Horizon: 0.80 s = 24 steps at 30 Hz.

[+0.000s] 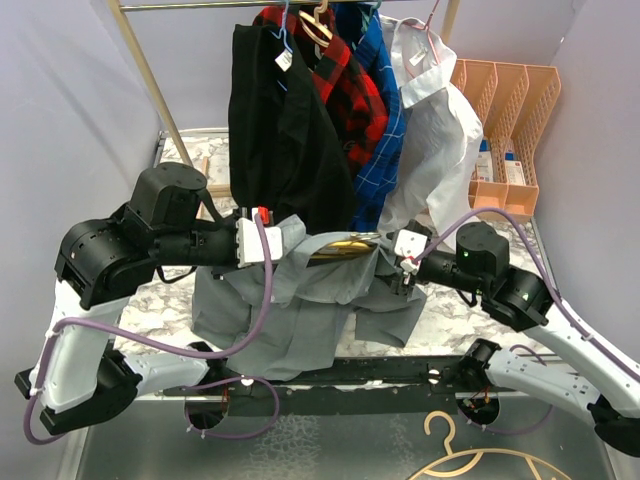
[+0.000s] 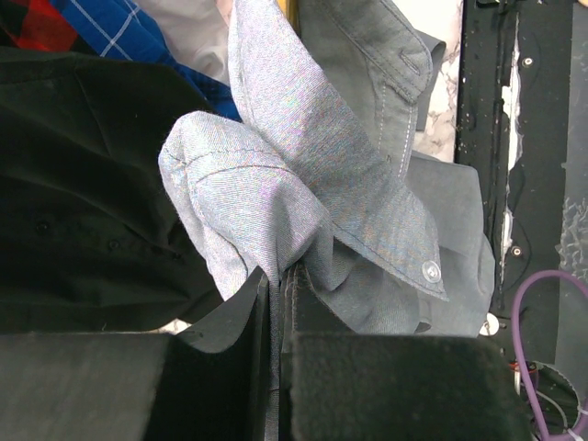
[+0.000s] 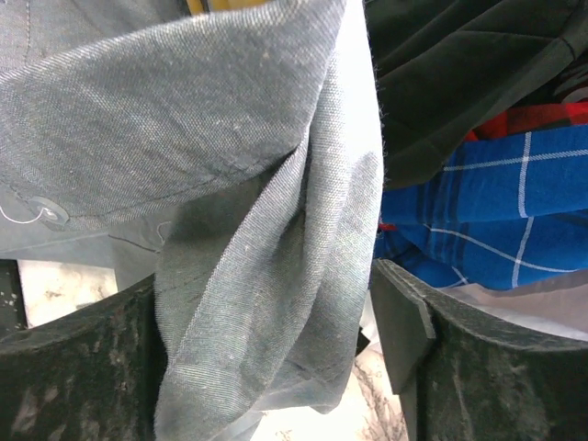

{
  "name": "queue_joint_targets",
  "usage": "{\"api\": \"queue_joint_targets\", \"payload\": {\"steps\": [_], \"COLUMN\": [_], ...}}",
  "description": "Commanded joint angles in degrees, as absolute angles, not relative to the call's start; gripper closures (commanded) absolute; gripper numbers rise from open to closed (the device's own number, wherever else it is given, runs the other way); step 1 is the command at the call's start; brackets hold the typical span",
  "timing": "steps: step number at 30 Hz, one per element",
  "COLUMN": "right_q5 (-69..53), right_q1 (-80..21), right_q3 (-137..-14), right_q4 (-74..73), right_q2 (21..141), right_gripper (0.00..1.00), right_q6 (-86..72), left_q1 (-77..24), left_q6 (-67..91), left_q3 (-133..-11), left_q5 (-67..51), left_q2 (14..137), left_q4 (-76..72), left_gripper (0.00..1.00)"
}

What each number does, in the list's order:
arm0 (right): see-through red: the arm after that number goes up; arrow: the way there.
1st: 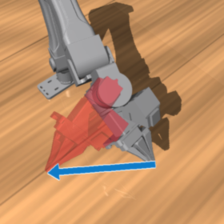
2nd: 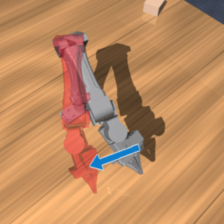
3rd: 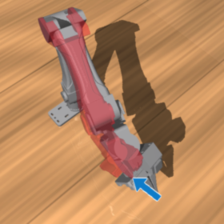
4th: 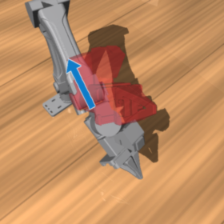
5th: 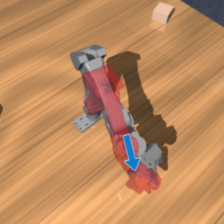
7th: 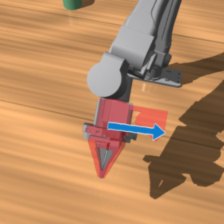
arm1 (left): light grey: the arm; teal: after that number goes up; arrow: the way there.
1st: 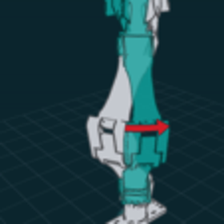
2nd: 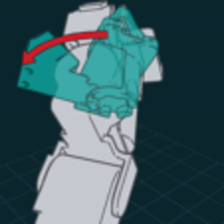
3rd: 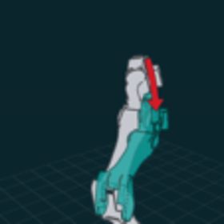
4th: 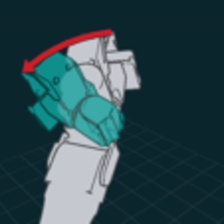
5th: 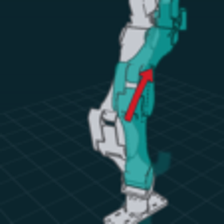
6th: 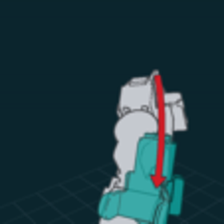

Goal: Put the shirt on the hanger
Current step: Hang the shirt on the hanger.

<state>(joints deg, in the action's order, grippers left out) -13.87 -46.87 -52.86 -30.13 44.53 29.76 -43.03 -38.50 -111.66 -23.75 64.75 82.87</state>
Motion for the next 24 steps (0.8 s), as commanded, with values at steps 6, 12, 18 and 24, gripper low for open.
{"api": "queue_joint_targets", "payload": {"steps": [6,12,18,24], "right_q5": [-17.77,-23.79,-20.59,-20.62], "right_q1": [-47.02,-46.92,-46.78,-46.67], "right_q3": [-50.89,-53.95,-54.24,-53.32], "right_q4": [-24.96,-26.71,-28.64,-28.63], "right_q2": [44.65,46.21,47.86,44.59], "right_gripper": [0.26,0.16,0.63,0.99], "right_q6": [27.67,24.99,27.81,26.1], "left_q1": [-42.97,-42.93,-42.97,-42.93], "left_q6": [-37.77,-37.21,-36.25,-36.89], "left_q3": [-113.19,-113.75,-115.68,-114.83], "left_q5": [-28.23,-28.24,-29.11,-27.28], "left_q2": [62.3,61.5,60.86,59.71], "left_q4": [81.52,81.56,81.56,81.56], "left_gripper": [1.0,1.0,1.0,1.0]}}
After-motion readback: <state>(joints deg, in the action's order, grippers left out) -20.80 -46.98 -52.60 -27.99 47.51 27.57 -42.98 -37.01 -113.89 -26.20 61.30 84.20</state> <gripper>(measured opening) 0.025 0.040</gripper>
